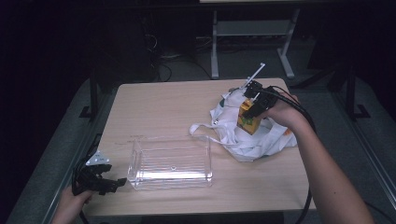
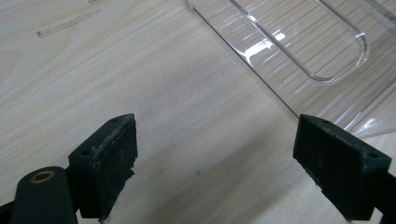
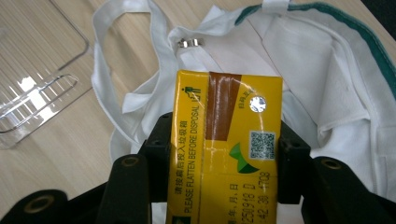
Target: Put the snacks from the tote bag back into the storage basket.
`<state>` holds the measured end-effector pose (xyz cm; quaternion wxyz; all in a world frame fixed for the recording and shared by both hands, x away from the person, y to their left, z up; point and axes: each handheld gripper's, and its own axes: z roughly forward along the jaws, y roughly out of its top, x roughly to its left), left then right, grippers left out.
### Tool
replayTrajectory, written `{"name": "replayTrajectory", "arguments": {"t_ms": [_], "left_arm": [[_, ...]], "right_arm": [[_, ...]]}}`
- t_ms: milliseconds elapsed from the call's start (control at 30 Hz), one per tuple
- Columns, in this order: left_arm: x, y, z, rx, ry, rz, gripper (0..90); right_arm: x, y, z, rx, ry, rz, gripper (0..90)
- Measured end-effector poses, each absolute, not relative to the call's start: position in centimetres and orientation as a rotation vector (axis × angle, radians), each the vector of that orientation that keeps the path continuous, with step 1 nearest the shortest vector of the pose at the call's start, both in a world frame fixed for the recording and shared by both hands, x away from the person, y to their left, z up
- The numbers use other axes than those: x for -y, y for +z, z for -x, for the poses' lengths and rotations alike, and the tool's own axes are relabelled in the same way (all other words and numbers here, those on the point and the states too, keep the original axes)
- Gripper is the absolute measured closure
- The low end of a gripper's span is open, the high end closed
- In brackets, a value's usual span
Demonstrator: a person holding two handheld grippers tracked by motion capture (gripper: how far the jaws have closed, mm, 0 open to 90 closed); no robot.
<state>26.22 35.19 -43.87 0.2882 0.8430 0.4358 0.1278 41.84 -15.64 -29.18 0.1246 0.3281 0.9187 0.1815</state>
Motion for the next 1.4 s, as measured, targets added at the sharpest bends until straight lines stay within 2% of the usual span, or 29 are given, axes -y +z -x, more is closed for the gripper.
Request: {"name": "replayTrajectory", "arguments": {"t_ms": [1400], "left_arm": [[-35.3, -43.7, -26.1, -1.161, 0.347, -2.248, 13.7]], "right_arm": [[8.7, -27.2, -37.8, -2.826, 0.689, -0.613, 52.1]]}}
